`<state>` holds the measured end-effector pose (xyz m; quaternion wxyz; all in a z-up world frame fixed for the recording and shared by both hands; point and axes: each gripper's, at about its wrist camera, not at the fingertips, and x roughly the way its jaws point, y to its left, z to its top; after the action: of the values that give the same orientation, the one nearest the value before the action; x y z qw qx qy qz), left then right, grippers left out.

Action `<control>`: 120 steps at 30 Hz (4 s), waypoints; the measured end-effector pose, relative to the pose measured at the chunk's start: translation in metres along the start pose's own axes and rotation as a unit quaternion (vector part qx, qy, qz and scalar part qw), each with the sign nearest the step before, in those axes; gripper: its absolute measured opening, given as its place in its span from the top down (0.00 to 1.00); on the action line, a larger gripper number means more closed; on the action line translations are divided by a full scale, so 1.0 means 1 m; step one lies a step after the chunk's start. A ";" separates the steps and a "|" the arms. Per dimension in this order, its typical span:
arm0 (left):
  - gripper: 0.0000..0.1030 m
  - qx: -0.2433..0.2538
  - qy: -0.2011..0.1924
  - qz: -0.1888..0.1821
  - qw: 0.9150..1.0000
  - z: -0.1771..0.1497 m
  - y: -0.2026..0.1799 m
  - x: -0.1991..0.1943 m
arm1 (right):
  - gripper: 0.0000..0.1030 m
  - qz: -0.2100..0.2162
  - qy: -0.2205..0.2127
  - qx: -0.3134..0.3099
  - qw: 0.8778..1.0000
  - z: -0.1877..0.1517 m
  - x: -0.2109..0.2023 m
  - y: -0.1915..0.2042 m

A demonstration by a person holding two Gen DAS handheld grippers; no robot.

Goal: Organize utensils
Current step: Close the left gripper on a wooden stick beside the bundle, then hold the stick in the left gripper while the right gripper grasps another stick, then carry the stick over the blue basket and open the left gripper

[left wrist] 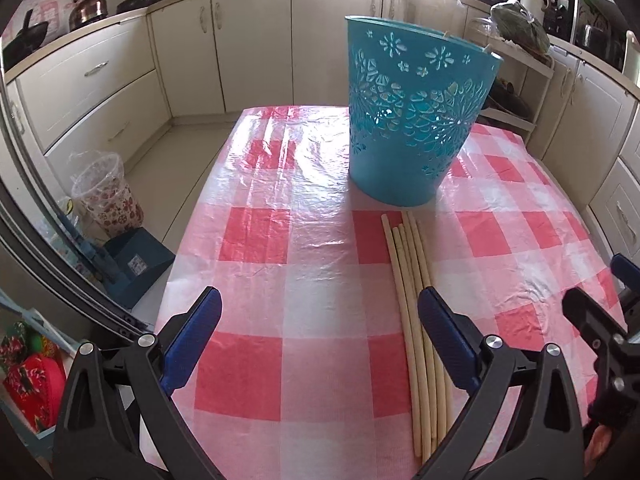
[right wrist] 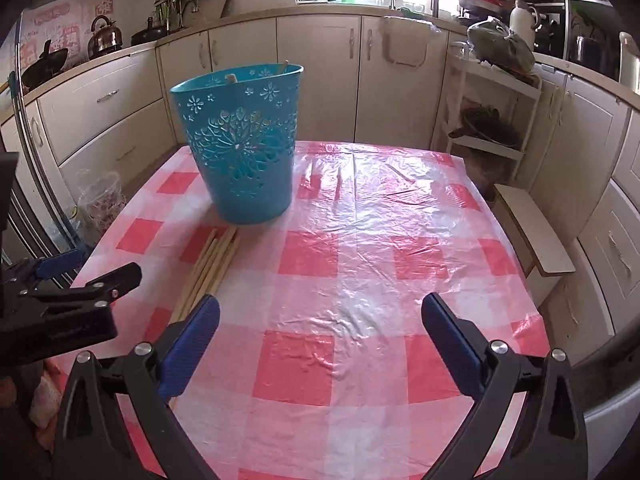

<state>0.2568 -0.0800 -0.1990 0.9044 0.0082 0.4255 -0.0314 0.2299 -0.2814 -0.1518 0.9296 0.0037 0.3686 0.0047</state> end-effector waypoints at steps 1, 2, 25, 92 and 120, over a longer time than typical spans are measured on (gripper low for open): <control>0.08 0.000 0.007 0.001 1.000 0.002 -0.002 0.007 | 0.06 -0.002 -0.003 0.001 1.000 -0.001 -0.001 0.000; 0.08 0.000 0.013 0.003 1.000 0.004 -0.003 0.014 | 0.06 -0.003 -0.004 0.004 1.000 -0.001 -0.002 -0.001; 0.18 0.011 0.064 0.020 0.998 0.027 -0.018 0.072 | 0.06 0.012 -0.010 0.028 0.999 -0.004 -0.002 -0.008; 0.92 -0.017 0.111 -0.068 0.991 0.037 0.044 0.066 | 0.58 0.109 0.111 -0.027 0.987 0.039 0.090 0.022; 0.95 -0.044 -0.030 -0.206 0.977 0.084 0.043 -0.059 | 0.94 0.217 0.146 0.176 0.949 -0.001 0.083 -0.030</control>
<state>0.2861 -0.0372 -0.1003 0.8904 -0.1200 0.3917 -0.1983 0.2901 -0.3099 -0.2100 0.8269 0.2460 0.4854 0.1420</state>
